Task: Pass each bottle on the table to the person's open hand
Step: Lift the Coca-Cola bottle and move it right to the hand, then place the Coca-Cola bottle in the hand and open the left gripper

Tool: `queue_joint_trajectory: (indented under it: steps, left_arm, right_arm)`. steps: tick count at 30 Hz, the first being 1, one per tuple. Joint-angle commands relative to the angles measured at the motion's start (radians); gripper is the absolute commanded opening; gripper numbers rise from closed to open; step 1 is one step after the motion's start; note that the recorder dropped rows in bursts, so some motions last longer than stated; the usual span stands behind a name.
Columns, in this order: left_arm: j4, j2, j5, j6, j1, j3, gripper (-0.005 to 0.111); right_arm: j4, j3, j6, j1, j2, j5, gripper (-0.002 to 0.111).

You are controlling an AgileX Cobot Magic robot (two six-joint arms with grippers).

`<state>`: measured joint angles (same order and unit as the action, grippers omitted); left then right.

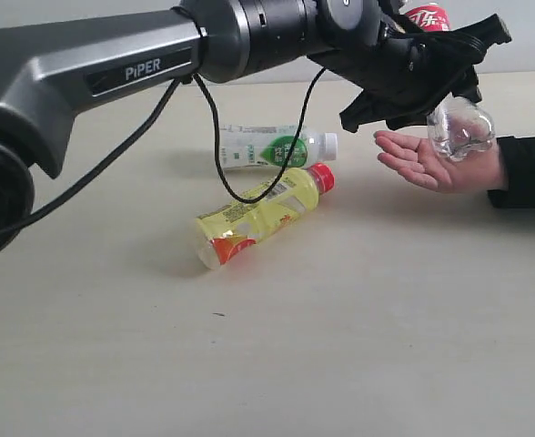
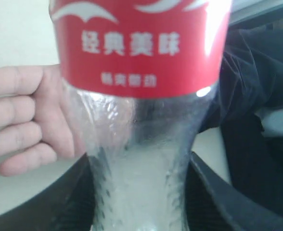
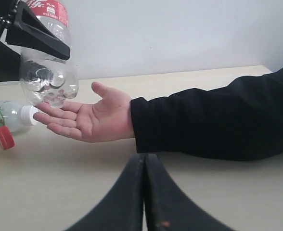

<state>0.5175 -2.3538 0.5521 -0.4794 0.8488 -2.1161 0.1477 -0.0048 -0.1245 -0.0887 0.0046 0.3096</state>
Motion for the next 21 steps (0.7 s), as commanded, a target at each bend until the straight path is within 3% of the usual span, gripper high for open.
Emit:
queue_joint_trajectory:
  steps: [1, 10, 21]
  left_arm:
    - [0.039, -0.027, -0.081, 0.017, -0.011, -0.015, 0.000]
    - [0.113, -0.104, -0.159, 0.030, -0.012, -0.027, 0.000]
    - [0.142, -0.153, -0.159, 0.033, -0.012, -0.027, 0.004]
  right_arm:
    - [0.002, 0.005, -0.005, -0.006, -0.005, -0.003, 0.000]
    - [0.002, 0.005, -0.005, -0.006, -0.005, -0.003, 0.000]
    - [0.002, 0.005, -0.005, -0.006, -0.005, -0.003, 0.000]
